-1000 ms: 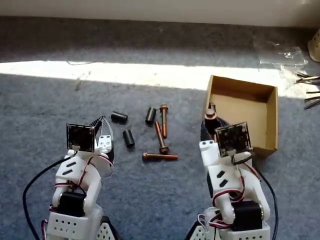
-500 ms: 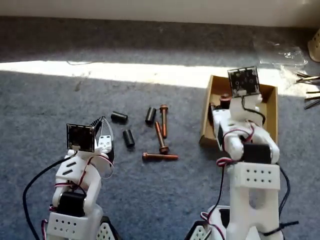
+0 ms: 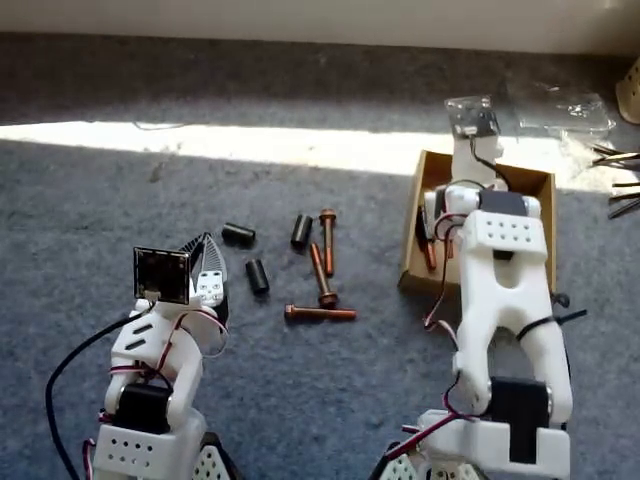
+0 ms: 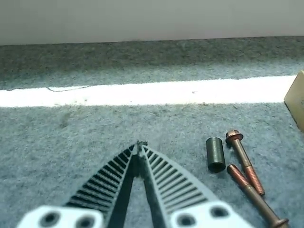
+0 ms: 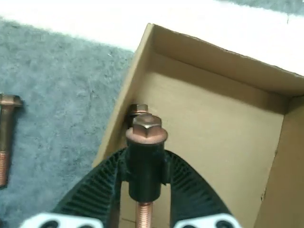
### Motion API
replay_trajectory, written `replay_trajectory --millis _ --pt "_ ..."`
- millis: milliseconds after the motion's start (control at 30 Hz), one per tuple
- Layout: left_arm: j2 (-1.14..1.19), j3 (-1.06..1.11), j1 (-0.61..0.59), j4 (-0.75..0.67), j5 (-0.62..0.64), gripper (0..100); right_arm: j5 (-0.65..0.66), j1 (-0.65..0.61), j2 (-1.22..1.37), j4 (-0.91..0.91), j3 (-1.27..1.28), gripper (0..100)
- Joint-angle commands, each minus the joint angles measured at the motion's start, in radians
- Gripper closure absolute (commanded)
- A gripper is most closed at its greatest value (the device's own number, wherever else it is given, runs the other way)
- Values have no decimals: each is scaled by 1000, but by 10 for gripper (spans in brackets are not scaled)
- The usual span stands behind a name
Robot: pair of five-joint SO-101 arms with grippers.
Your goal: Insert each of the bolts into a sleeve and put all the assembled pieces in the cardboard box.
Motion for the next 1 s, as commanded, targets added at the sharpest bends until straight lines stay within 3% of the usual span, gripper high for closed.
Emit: replay_trajectory --millis 0,467,700,967 --pt "-15 -48 -12 5 -9 995 11 42 82 -5 -127 993" --pt "-15 -47 -12 5 -9 995 11 48 398 -2 -294 991" --pt "-15 -36 -12 2 -11 995 11 41 421 -1 -295 871" --pt "-15 -36 -12 2 -11 995 11 39 394 1 -297 865"
